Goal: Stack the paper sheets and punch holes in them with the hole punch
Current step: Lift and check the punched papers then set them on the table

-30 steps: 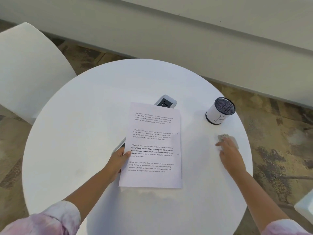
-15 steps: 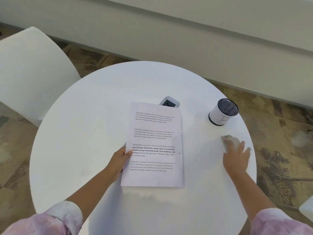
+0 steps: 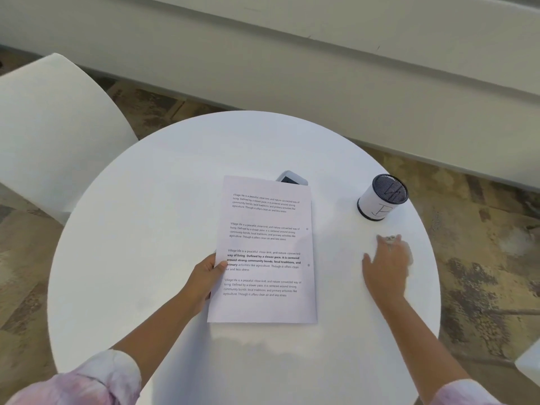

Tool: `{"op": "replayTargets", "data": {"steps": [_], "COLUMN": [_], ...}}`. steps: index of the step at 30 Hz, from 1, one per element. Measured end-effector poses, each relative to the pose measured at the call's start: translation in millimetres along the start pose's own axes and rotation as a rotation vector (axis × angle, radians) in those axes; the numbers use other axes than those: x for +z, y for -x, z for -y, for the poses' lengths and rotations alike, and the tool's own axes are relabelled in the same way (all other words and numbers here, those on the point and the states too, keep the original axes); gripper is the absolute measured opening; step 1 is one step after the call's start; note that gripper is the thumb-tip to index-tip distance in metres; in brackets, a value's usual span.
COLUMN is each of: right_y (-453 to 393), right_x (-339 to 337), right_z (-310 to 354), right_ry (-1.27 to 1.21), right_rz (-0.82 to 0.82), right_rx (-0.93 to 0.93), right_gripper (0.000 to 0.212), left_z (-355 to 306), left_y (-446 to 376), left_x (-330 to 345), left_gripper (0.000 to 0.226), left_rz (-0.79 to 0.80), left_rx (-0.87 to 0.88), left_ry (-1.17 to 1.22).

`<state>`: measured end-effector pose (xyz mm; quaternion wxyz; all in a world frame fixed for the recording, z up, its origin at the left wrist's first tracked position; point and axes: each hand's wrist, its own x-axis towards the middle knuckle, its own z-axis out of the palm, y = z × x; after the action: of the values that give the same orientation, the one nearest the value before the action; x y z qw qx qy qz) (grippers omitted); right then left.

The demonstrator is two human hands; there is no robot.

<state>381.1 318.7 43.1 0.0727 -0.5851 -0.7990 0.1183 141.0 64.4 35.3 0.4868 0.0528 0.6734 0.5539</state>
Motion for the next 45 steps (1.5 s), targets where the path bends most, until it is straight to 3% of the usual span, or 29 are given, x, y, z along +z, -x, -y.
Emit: {"op": "replayTargets", "data": {"steps": [3,7,9,13,21,31,45], "right_y": [23,38,40,43,57,78,91], "right_x": [5,4,1,-22,-49,-28,-15], "right_z": [38,80,92,108,134,146,169], "right_ry": [-0.315,-0.630,-0.687,-0.814,-0.941,-0.686,-0.701], "right_rz": [0.132,0.441,0.499,0.419,0.193,0.229,0.175], "right_rx": [-0.135,0.078,0.119,0.081,-0.060,-0.103,-0.076], "right_gripper": [0.047,0.047,0.039,0.015,0.022,0.025,0.024], "left_z": [-4,-14,-20,-40,-74,-56,-70], "left_y": [0,0,1,7,16,11,-3], "left_x": [-1,1,2,2,-3,-18,-41], "left_gripper": [0.020,0.020,0.020,0.019,0.023,0.022,0.020], "left_rz": [0.005,0.022,0.023,-0.039,-0.059,-0.053,0.008], "left_rx": [0.006,0.026,0.068,0.232,0.420,0.342,0.408], "left_ry": [-0.003,-0.033,-0.029,-0.049,-0.009,-0.097,-0.166]}}
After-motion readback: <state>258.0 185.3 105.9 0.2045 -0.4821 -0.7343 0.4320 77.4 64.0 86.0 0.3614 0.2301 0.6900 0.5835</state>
